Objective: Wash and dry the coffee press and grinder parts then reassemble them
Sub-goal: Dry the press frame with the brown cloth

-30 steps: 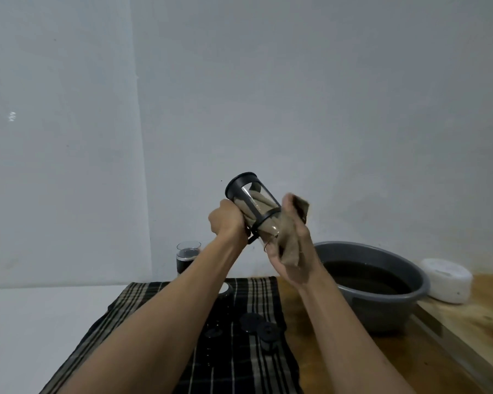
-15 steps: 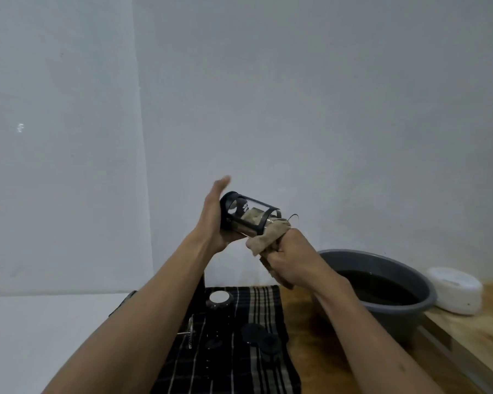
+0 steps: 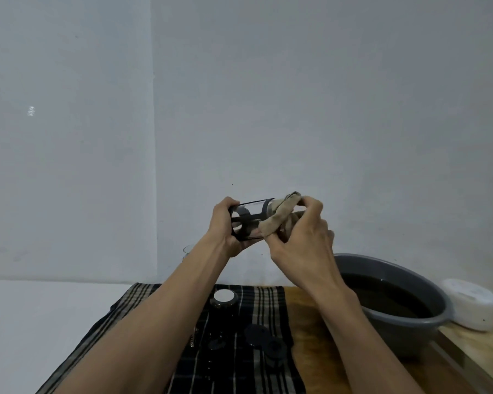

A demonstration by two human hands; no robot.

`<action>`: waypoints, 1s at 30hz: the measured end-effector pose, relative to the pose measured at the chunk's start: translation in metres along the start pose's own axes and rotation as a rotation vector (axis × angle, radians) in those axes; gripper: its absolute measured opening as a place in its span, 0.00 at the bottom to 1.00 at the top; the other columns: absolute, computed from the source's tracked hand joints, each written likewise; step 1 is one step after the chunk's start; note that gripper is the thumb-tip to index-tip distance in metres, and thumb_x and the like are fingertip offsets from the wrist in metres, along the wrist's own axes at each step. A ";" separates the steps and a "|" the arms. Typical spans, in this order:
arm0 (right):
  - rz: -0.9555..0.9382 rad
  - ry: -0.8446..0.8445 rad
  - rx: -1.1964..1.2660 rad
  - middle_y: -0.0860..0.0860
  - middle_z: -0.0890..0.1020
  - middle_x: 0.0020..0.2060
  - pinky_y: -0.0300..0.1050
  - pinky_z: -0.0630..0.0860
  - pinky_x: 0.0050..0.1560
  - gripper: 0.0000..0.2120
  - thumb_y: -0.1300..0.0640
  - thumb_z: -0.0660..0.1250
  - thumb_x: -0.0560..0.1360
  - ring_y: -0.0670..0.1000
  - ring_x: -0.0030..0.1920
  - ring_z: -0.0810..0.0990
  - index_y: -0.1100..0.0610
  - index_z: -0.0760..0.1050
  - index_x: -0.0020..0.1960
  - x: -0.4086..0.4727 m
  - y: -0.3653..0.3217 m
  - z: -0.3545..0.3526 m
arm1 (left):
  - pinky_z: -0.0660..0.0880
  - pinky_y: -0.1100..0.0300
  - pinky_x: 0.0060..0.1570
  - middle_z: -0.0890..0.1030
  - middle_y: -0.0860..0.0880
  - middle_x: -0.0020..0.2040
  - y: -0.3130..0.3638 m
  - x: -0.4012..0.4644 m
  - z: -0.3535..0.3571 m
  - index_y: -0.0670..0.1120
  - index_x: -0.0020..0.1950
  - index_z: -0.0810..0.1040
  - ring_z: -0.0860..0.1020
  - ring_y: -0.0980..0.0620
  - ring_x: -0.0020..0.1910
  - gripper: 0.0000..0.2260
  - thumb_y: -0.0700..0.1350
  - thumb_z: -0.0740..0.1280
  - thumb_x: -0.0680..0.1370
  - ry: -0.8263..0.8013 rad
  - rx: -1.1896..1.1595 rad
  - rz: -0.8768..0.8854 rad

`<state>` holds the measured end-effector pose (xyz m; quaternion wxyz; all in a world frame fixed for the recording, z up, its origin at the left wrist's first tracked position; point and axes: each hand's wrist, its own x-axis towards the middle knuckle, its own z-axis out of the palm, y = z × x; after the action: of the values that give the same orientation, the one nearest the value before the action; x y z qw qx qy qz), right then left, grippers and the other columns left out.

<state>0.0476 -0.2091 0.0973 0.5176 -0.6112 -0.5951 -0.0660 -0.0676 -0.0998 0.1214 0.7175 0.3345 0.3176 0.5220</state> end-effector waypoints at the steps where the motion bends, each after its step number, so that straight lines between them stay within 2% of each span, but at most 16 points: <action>1: -0.006 0.033 0.044 0.48 0.76 0.58 0.50 0.71 0.60 0.24 0.43 0.70 0.76 0.53 0.58 0.76 0.50 0.61 0.63 -0.001 -0.002 0.000 | 0.79 0.49 0.25 0.79 0.41 0.47 0.002 0.001 -0.003 0.43 0.48 0.74 0.81 0.42 0.36 0.06 0.45 0.65 0.77 0.006 -0.007 0.004; 3: -0.035 0.024 0.017 0.47 0.76 0.51 0.47 0.75 0.50 0.14 0.44 0.66 0.79 0.51 0.50 0.77 0.52 0.69 0.55 -0.001 -0.008 -0.003 | 0.81 0.46 0.28 0.80 0.41 0.47 0.006 0.003 -0.007 0.43 0.41 0.74 0.81 0.40 0.38 0.08 0.46 0.65 0.77 0.015 -0.018 0.017; 5: -0.006 -0.158 0.036 0.48 0.80 0.39 0.46 0.73 0.39 0.16 0.42 0.64 0.80 0.50 0.39 0.78 0.55 0.74 0.45 -0.001 -0.011 -0.006 | 0.80 0.49 0.28 0.80 0.42 0.45 0.009 0.006 -0.010 0.44 0.38 0.74 0.80 0.42 0.37 0.09 0.47 0.66 0.76 0.025 0.036 0.071; 7: 0.051 -0.404 0.191 0.50 0.81 0.31 0.51 0.75 0.36 0.19 0.43 0.68 0.78 0.53 0.33 0.77 0.59 0.77 0.40 0.004 -0.014 -0.012 | 0.78 0.55 0.28 0.79 0.45 0.42 0.012 0.009 -0.012 0.45 0.39 0.75 0.78 0.45 0.35 0.08 0.48 0.67 0.74 0.015 0.132 0.131; 11: 0.110 -0.806 0.594 0.51 0.72 0.29 0.42 0.67 0.32 0.16 0.53 0.69 0.78 0.50 0.30 0.68 0.54 0.72 0.33 0.012 -0.014 -0.027 | 0.76 0.58 0.30 0.78 0.47 0.38 0.015 0.008 -0.015 0.46 0.42 0.77 0.78 0.45 0.34 0.08 0.50 0.69 0.73 -0.008 0.248 0.163; 13: 0.164 -0.810 0.805 0.55 0.71 0.28 0.41 0.65 0.29 0.13 0.55 0.69 0.72 0.50 0.29 0.67 0.55 0.74 0.30 0.019 -0.008 -0.021 | 0.76 0.57 0.33 0.79 0.46 0.38 0.013 0.009 -0.016 0.45 0.44 0.78 0.78 0.44 0.36 0.10 0.51 0.70 0.73 0.005 0.226 0.233; 15: 0.326 -0.737 1.157 0.65 0.72 0.36 0.41 0.69 0.30 0.06 0.59 0.70 0.66 0.60 0.34 0.72 0.62 0.79 0.35 0.023 -0.003 -0.013 | 0.74 0.56 0.35 0.80 0.45 0.38 0.009 0.009 -0.014 0.45 0.42 0.80 0.78 0.44 0.38 0.11 0.53 0.71 0.73 -0.028 0.154 0.340; 17: 0.343 -0.689 1.464 0.73 0.75 0.52 0.50 0.71 0.41 0.14 0.60 0.68 0.64 0.74 0.51 0.77 0.69 0.80 0.45 0.026 0.006 -0.001 | 0.73 0.54 0.40 0.82 0.44 0.40 0.003 0.010 -0.014 0.44 0.40 0.83 0.78 0.43 0.41 0.13 0.54 0.69 0.73 -0.111 0.088 0.465; 18: 0.328 -0.657 1.508 0.71 0.78 0.58 0.50 0.70 0.46 0.19 0.60 0.64 0.66 0.70 0.56 0.80 0.69 0.81 0.53 0.025 0.002 0.001 | 0.73 0.53 0.42 0.83 0.43 0.42 0.002 0.010 -0.014 0.44 0.40 0.85 0.79 0.43 0.42 0.14 0.54 0.68 0.74 -0.156 0.064 0.504; 19: 0.296 -0.634 1.485 0.66 0.83 0.57 0.48 0.71 0.45 0.21 0.60 0.61 0.68 0.63 0.55 0.84 0.66 0.82 0.57 0.023 -0.001 0.001 | 0.74 0.52 0.44 0.84 0.42 0.43 0.001 0.011 -0.016 0.44 0.42 0.85 0.79 0.43 0.43 0.15 0.54 0.67 0.74 -0.196 0.069 0.516; 20: 0.226 -0.627 1.381 0.58 0.87 0.50 0.44 0.72 0.40 0.18 0.62 0.60 0.71 0.54 0.47 0.85 0.60 0.85 0.54 0.021 -0.004 0.001 | 0.75 0.52 0.44 0.84 0.42 0.45 0.004 0.011 -0.018 0.44 0.44 0.86 0.80 0.43 0.44 0.15 0.55 0.66 0.74 -0.227 0.125 0.498; 22: 0.097 -0.547 0.914 0.46 0.82 0.33 0.39 0.71 0.32 0.09 0.65 0.66 0.74 0.46 0.33 0.76 0.56 0.84 0.43 0.017 -0.005 0.002 | 0.78 0.53 0.40 0.83 0.42 0.47 0.014 0.012 -0.020 0.46 0.48 0.85 0.81 0.44 0.43 0.14 0.54 0.66 0.74 -0.251 0.352 0.397; 23: 0.035 -0.561 0.644 0.45 0.78 0.32 0.40 0.72 0.33 0.02 0.64 0.71 0.73 0.46 0.32 0.74 0.59 0.80 0.44 0.020 0.002 0.004 | 0.79 0.53 0.38 0.82 0.43 0.46 0.022 0.012 -0.020 0.46 0.49 0.84 0.81 0.45 0.40 0.13 0.53 0.66 0.74 -0.232 0.460 0.336; 26: -0.332 -0.711 -0.213 0.41 0.71 0.43 0.35 0.69 0.41 0.16 0.55 0.75 0.73 0.47 0.43 0.71 0.54 0.71 0.54 0.024 0.013 0.011 | 0.81 0.50 0.31 0.81 0.42 0.39 0.039 0.008 -0.016 0.42 0.48 0.78 0.81 0.44 0.31 0.09 0.48 0.67 0.75 -0.083 0.704 0.178; 28: -0.432 -0.710 -0.321 0.42 0.69 0.45 0.37 0.67 0.44 0.14 0.53 0.73 0.75 0.45 0.44 0.69 0.52 0.70 0.55 0.020 0.012 0.013 | 0.81 0.48 0.30 0.81 0.42 0.37 0.038 0.007 -0.015 0.41 0.47 0.77 0.81 0.43 0.30 0.09 0.47 0.67 0.75 -0.026 0.723 0.164; 30: -0.314 -0.703 -0.138 0.45 0.70 0.41 0.40 0.68 0.41 0.11 0.56 0.72 0.73 0.46 0.39 0.69 0.51 0.69 0.48 0.014 0.008 0.012 | 0.79 0.53 0.29 0.81 0.43 0.39 0.029 0.010 -0.017 0.42 0.45 0.80 0.80 0.43 0.33 0.09 0.48 0.68 0.74 -0.046 0.634 0.249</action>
<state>0.0517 -0.1894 0.0977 0.2235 -0.5313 -0.8166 0.0289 -0.0944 -0.0805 0.1345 0.5156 0.5887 0.4043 0.4734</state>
